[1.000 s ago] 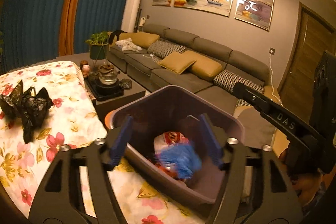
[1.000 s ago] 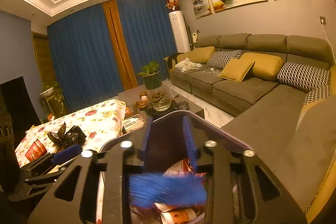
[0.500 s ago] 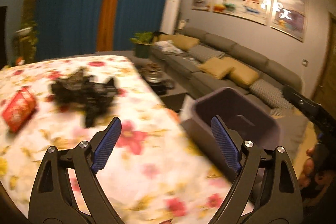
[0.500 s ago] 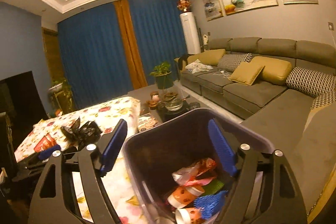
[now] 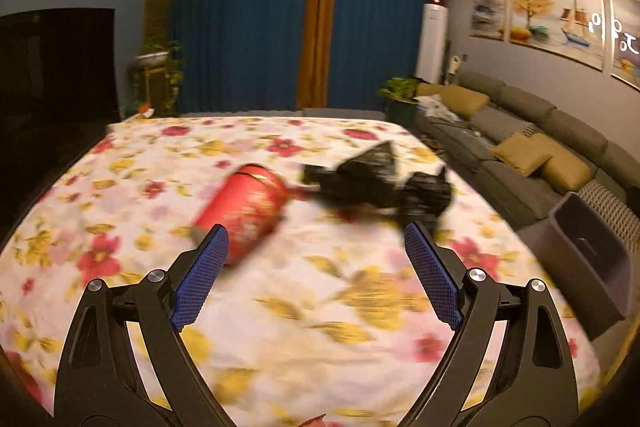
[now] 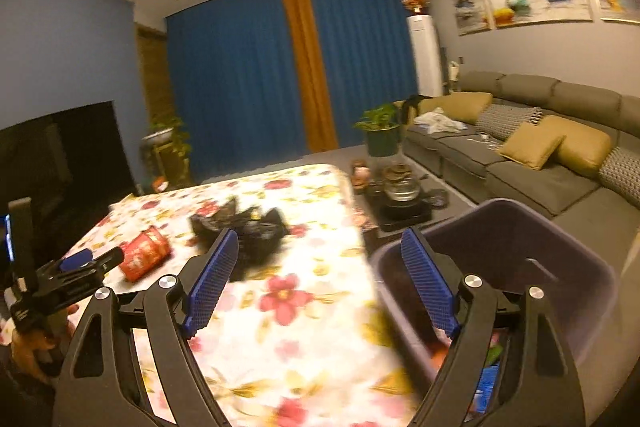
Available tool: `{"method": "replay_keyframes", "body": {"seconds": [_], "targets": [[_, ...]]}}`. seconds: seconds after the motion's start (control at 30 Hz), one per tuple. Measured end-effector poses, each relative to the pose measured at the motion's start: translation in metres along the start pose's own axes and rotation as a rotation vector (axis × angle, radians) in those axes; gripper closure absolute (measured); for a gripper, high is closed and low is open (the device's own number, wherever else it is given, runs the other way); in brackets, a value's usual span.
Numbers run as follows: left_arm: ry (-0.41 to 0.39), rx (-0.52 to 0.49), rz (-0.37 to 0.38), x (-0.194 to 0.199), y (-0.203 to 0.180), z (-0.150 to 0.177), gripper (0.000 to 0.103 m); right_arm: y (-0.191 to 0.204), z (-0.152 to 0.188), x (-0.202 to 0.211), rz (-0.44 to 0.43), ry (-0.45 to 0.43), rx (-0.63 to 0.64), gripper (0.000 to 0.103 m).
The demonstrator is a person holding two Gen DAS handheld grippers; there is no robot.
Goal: Collect trash
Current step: 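Return to the bed and grasp the red paper cup with the left gripper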
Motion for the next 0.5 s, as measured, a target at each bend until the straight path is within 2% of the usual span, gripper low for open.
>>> {"method": "replay_keyframes", "body": {"seconds": [0.13, 0.3, 0.43, 0.5], "targets": [[0.022, 0.018, -0.004, -0.011, 0.027, -0.002, 0.015, 0.027, -0.002, -0.011, -0.044, 0.013, 0.026, 0.022], [0.094, 0.013, -0.023, -0.039, 0.047, -0.002, 0.015, 0.050, -0.005, -0.020, -0.070, 0.023, 0.058, 0.022], [0.150, 0.041, -0.002, -0.061, 0.062, -0.003, 0.015, 0.062, -0.007, -0.028, -0.086, 0.030, 0.073, 0.022], [0.188, 0.082, 0.033, -0.071, 0.069, -0.004, 0.015, 0.065, -0.007, -0.034, -0.093, 0.036, 0.078, 0.022]]}}
Point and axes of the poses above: each gripper's, at about its wrist camera, not at the fingertips, and x roughly against the way its jaws point, y to its left, z to its underside, the point moved 3 cm from there along -x, roughly the way its jaws point, and after that the axes turned 11 degrees about y, right-handed, at the moved point
